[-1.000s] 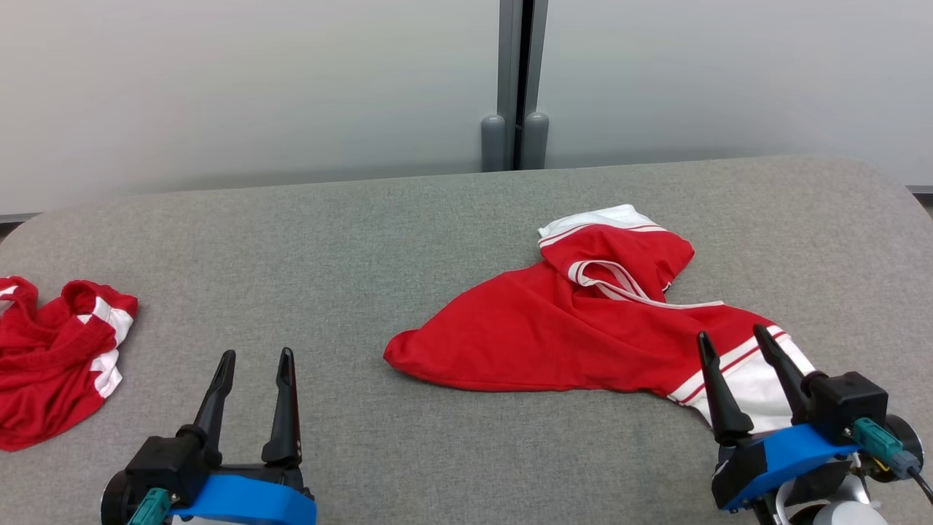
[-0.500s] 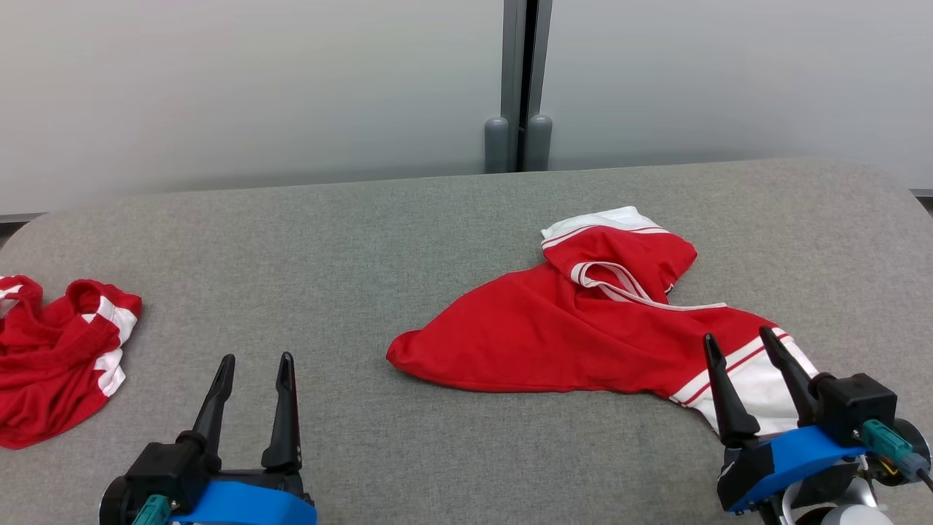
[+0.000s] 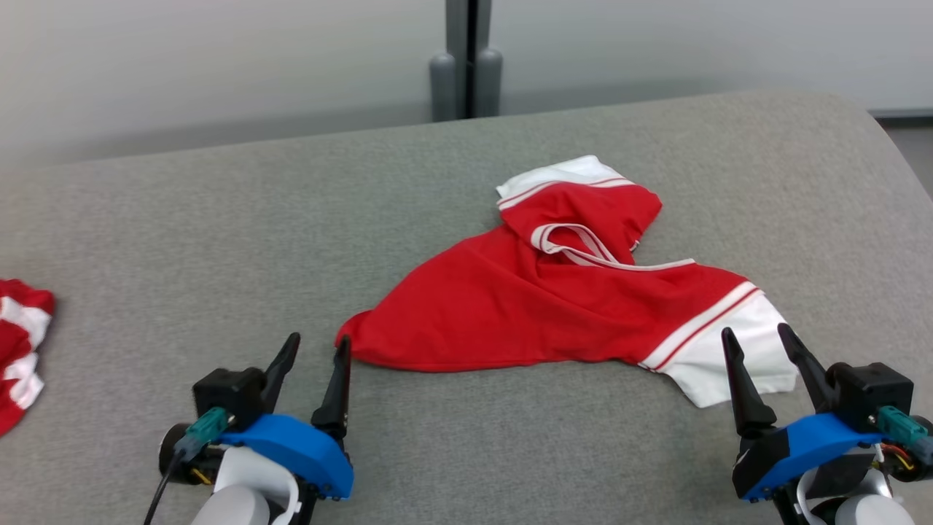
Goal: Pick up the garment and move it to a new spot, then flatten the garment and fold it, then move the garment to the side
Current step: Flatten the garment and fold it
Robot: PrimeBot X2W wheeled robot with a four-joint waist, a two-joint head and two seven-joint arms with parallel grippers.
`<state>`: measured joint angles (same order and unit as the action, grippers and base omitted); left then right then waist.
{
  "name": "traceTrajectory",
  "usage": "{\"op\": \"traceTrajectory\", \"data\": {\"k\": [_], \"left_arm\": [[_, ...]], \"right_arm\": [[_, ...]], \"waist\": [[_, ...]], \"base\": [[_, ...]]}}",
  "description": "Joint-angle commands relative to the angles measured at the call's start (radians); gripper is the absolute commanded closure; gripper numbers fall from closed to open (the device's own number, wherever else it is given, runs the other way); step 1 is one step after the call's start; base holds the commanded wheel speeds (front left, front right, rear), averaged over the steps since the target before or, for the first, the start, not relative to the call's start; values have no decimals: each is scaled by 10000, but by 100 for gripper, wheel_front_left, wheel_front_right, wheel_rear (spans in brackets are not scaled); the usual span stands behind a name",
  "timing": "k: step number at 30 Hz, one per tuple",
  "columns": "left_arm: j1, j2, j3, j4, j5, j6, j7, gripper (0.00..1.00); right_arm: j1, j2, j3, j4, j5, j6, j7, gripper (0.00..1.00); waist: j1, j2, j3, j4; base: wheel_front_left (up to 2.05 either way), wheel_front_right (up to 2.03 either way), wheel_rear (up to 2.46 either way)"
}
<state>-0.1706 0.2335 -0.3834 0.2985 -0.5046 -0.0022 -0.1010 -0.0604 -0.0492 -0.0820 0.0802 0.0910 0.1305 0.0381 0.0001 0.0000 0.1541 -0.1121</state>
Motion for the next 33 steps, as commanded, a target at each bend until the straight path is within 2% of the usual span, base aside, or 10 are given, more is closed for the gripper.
{"op": "traceTrajectory", "data": {"k": [1,5,11,12,13,17,26,31,32,33], "left_arm": [[-295,-98,-56,260,-65,-108,116,0],[-834,-149,-140,1160,-84,-159,347,0],[-1332,-283,159,2112,-205,415,581,0],[-1377,-287,188,2161,-207,440,550,73],[-1407,-294,183,2240,-258,406,613,100],[-1474,-271,134,2340,-303,307,612,100],[-1626,-285,-117,2334,-222,109,566,100],[-1660,-280,-208,2323,-252,60,576,100],[-1672,-285,-231,2316,-251,56,572,100],[-1675,-309,-255,2298,-258,40,554,100]], "right_arm": [[-206,-25,-43,54,58,5,-70,0],[-341,-21,-42,364,216,5,-116,0],[-662,-25,39,1112,514,5,-11,0],[-711,-23,-9,1260,548,5,23,0],[-773,-26,-100,1430,595,5,46,0],[-1113,-25,-388,2019,506,5,63,0],[-2131,-26,-1412,3968,-460,4,211,0],[-2609,11,-1076,5294,-346,16,149,0],[-2643,18,-1047,5558,-382,14,214,70],[-2653,40,-946,5766,-373,14,287,100]], "waist": [[-1,0,134,-127],[-1,0,470,-466],[-1,0,818,-841],[-1,0,865,-876],[-1,0,899,-897],[-1,0,1031,-920],[-1,0,1340,-675],[-1,0,1463,-627],[-1,0,1473,-611],[-1,0,1470,-585]], "base": [[0,0,0],[0,0,0],[0,0,0],[0,0,0],[0,0,0],[0,0,0],[0,0,0],[0,0,0],[0,0,0],[0,0,0]]}}
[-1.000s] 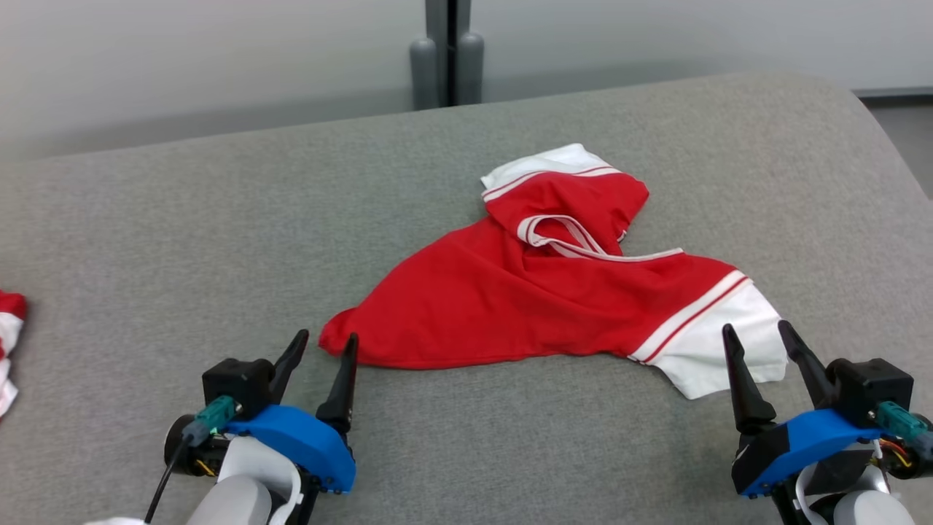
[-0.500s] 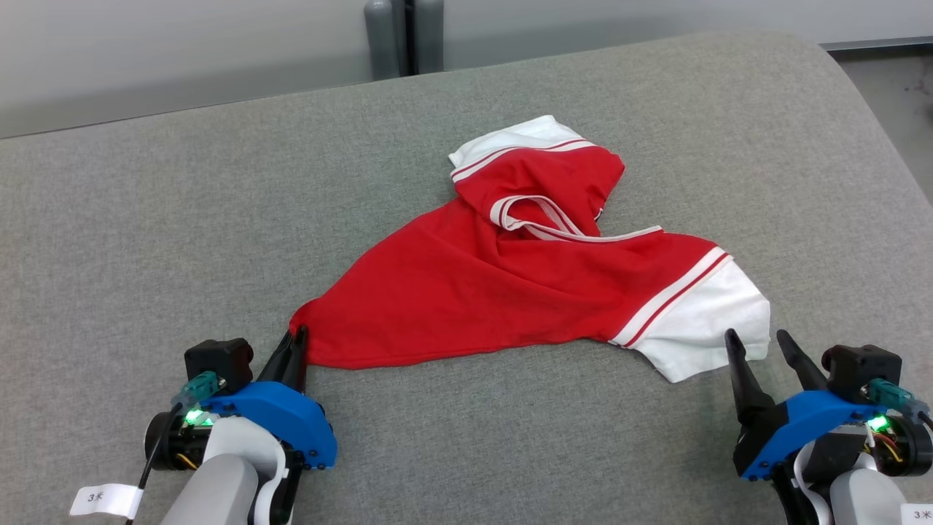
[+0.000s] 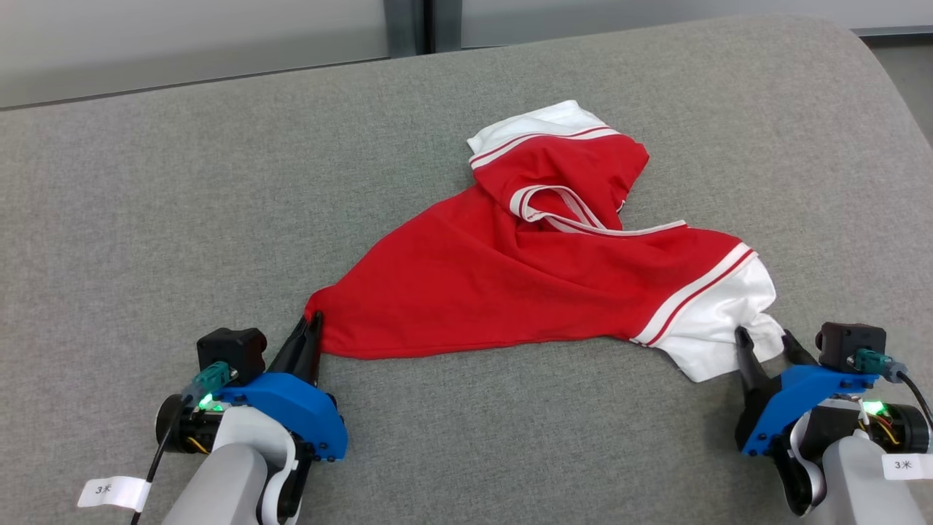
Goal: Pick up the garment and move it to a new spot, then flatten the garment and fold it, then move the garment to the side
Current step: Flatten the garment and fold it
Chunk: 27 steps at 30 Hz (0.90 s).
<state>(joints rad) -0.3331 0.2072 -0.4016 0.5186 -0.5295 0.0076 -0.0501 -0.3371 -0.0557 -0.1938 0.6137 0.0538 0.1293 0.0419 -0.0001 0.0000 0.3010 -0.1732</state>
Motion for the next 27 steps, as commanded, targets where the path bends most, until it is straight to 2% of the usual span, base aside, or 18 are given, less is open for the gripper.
{"op": "traceTrajectory", "data": {"k": [1,4,7,11,15,19,21,27], "left_arm": [[-46,-66,-71,62,-22,-61,-19,100],[20,-103,63,-193,-125,-68,-354,100],[200,-156,270,-613,-327,-74,-748,100],[492,-249,661,-1715,-810,-172,-1171,100],[756,-348,1129,-3274,-1478,-255,-1298,100],[613,-224,1434,-4926,-1960,-259,-951,100],[375,-103,1614,-5607,-2159,-53,-570,100],[-603,364,2133,-7340,-2802,498,911,100]], "right_arm": [[100,131,219,561,143,26,263,100],[144,102,143,279,590,15,-137,100],[310,52,177,-734,1199,17,-445,100],[773,47,402,-2955,1932,17,-150,100],[1145,42,305,-5634,1933,17,728,100],[991,45,129,-8048,1766,17,1716,100],[731,45,70,-8961,1665,17,2152,100],[-749,-12,187,-10510,1382,17,3032,100]], "waist": [[1,0,-15,43],[1,0,-114,57],[1,0,-327,13],[1,0,-686,-75],[1,0,-1069,-19],[1,0,-1344,165],[1,0,-1417,265],[1,0,-1401,465]], "base": [[0,0,0],[0,0,0],[0,0,0],[0,0,0],[0,0,0],[0,0,0],[0,0,0],[0,0,0]]}}
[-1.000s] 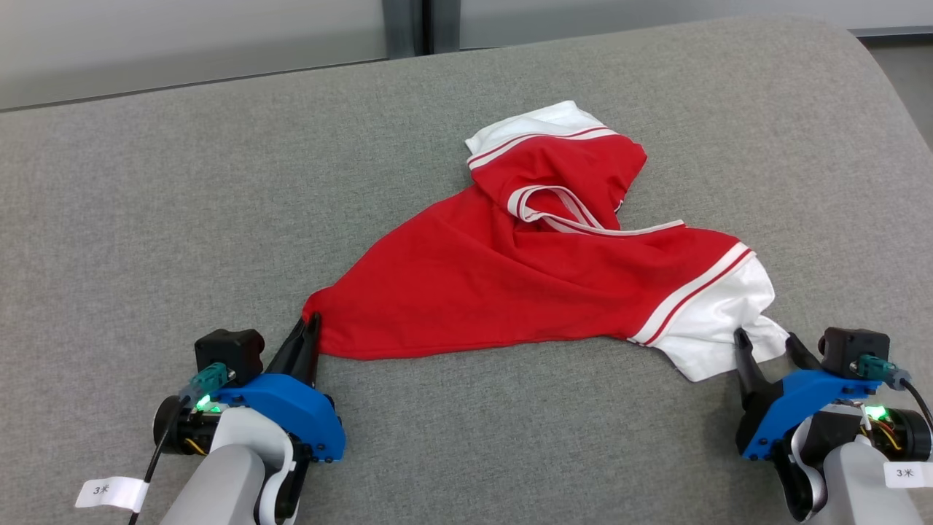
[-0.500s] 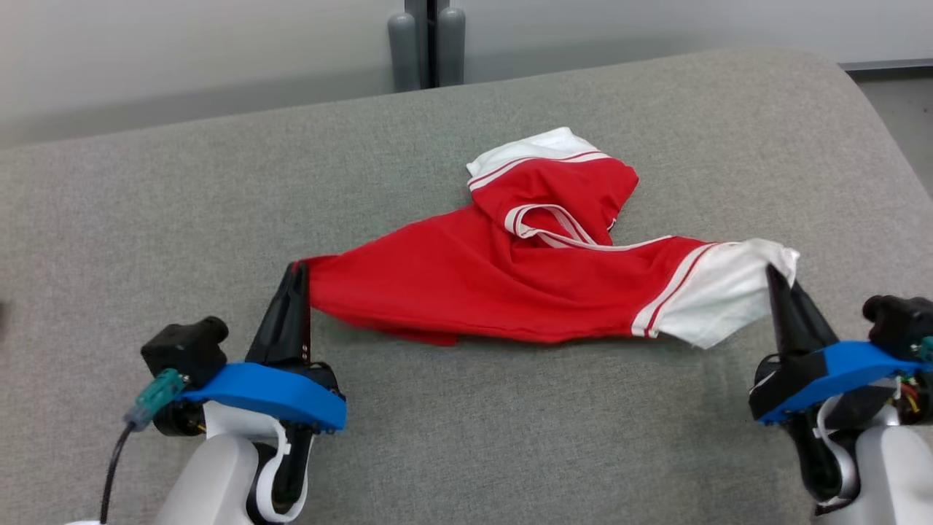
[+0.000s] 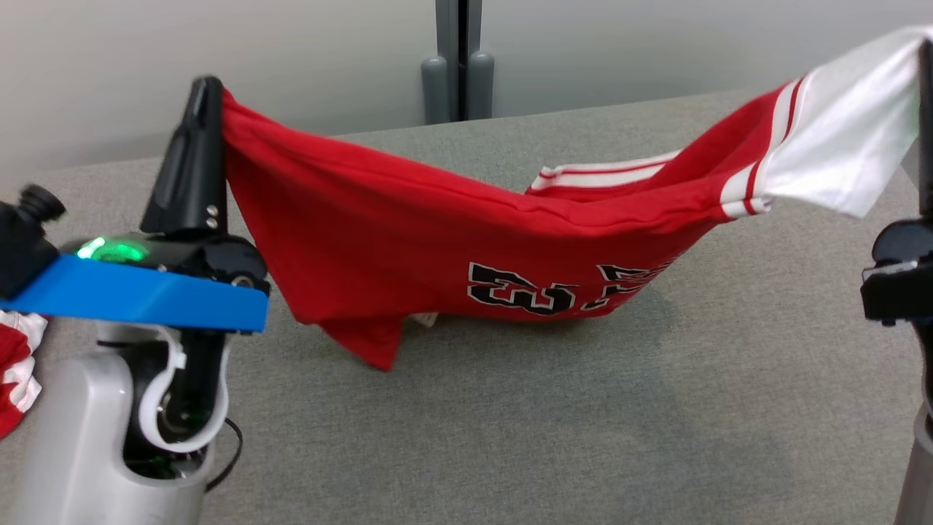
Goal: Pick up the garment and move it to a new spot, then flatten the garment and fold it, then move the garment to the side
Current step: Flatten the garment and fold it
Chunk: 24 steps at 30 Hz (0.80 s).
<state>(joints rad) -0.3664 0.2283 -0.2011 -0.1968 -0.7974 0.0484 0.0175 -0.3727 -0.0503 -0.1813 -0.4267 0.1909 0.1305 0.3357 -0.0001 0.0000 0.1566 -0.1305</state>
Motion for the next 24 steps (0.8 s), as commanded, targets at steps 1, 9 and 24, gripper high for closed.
{"op": "traceTrajectory", "data": {"k": [1,9,24], "left_arm": [[-477,241,205,-396,-220,174,501,100],[-1961,957,330,-295,-308,491,1899,100],[-7628,1720,486,4003,1984,402,18,100]], "right_arm": [[-729,-151,86,-172,35,5,170,100],[-3015,-676,605,1365,493,5,360,100],[-9709,-966,1709,8106,-1412,4,-4129,100]], "waist": [[1,0,99,61],[1,0,1019,298],[1,0,3670,417]], "base": [[0,0,0],[0,0,0],[0,0,0]]}}
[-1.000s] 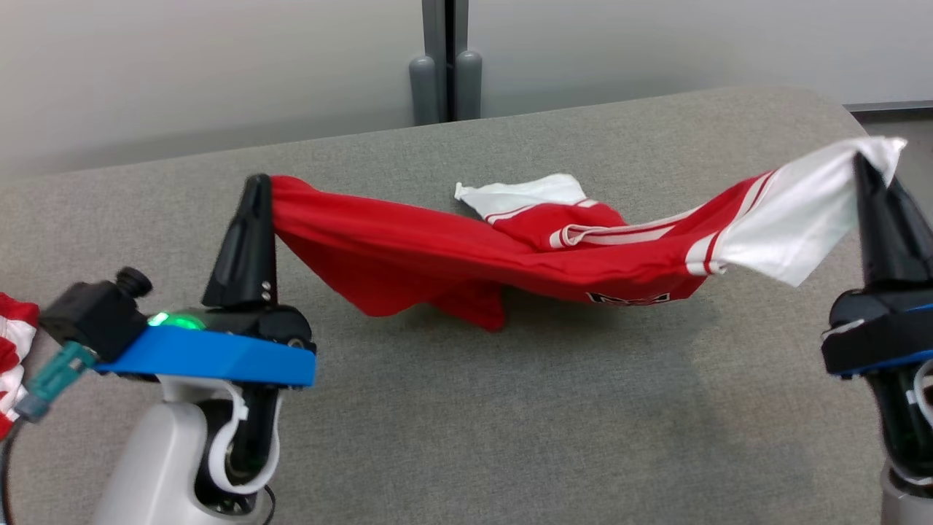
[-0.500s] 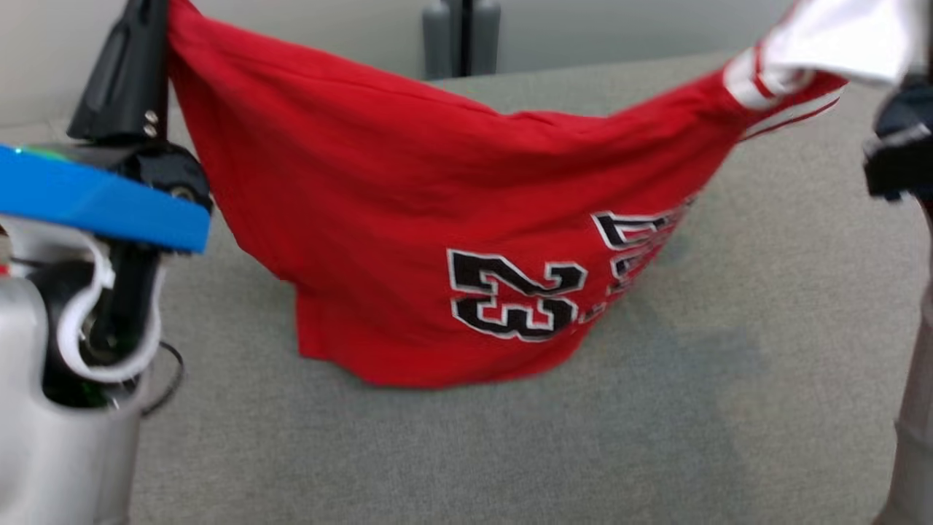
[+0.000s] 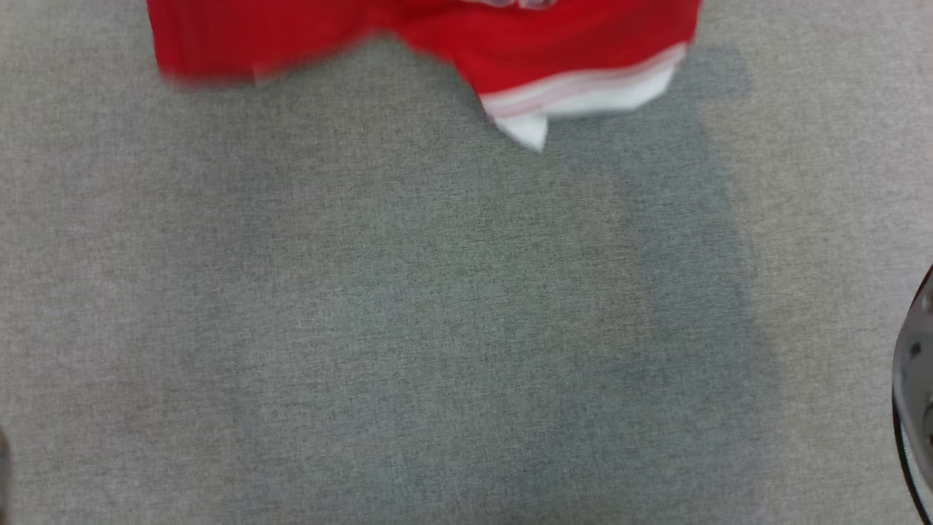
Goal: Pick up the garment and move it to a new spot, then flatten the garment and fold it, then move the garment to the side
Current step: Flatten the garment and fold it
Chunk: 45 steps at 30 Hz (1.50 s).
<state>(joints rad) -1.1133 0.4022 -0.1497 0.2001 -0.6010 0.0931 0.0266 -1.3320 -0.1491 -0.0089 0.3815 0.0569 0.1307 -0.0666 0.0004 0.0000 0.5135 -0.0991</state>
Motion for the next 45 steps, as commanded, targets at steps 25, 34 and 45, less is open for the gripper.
{"op": "traceTrajectory", "data": {"k": [25,34,45], "left_arm": [[4323,-1411,-1305,3195,625,-1193,-2913,100],[7730,-2047,-1486,2673,-4,-911,-2712,100],[10700,-1636,-1671,-171,-232,416,-1060,100]], "right_arm": [[5207,-238,-481,2421,1199,2,81,100],[9664,621,-1201,-684,1582,2,3012,100],[13523,980,-1592,-5238,1615,2,7023,100]], "waist": [[-4,0,-1183,104],[-4,0,-2563,285],[-4,0,-3114,475]], "base": [[0,0,0],[0,0,0],[0,0,0]]}}
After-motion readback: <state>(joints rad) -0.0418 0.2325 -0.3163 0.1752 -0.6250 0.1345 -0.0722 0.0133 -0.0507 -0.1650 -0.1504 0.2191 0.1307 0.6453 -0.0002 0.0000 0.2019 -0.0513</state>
